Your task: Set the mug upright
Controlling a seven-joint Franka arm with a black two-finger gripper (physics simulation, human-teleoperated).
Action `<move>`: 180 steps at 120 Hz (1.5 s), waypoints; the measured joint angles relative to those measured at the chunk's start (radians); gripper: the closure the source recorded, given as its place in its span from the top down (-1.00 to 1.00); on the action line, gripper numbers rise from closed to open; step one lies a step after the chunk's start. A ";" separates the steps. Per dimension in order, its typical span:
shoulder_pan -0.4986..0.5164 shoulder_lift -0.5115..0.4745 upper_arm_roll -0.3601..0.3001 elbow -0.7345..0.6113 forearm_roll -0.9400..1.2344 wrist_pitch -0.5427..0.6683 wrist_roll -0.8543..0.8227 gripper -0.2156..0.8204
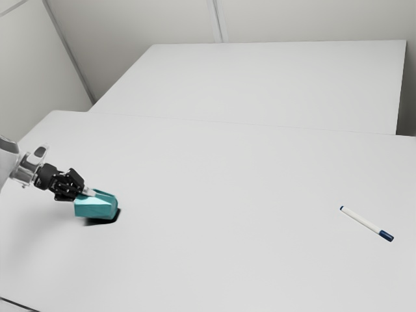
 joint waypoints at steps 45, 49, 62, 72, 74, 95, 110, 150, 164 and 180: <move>-0.004 -0.046 -0.001 0.005 0.012 -0.008 -0.016 -0.91; -0.003 -0.056 -0.011 0.009 0.014 -0.010 -0.018 -0.91; -0.037 -0.088 -0.053 0.094 0.054 -0.020 -0.039 -0.92; -0.098 -0.067 -0.067 0.238 0.141 -0.045 -0.068 -0.92; -0.108 -0.053 -0.069 0.270 0.161 -0.052 -0.074 -0.92; -0.248 0.143 -0.069 0.575 0.376 -0.095 -0.129 -0.93; -0.360 0.180 -0.075 0.606 0.482 -0.026 -0.164 -0.93; -0.509 0.194 -0.103 0.538 0.692 0.168 -0.304 -0.93; -0.522 0.197 -0.144 0.504 0.814 0.230 -0.390 -0.93; -0.525 0.211 -0.152 0.467 0.882 0.300 -0.479 -0.93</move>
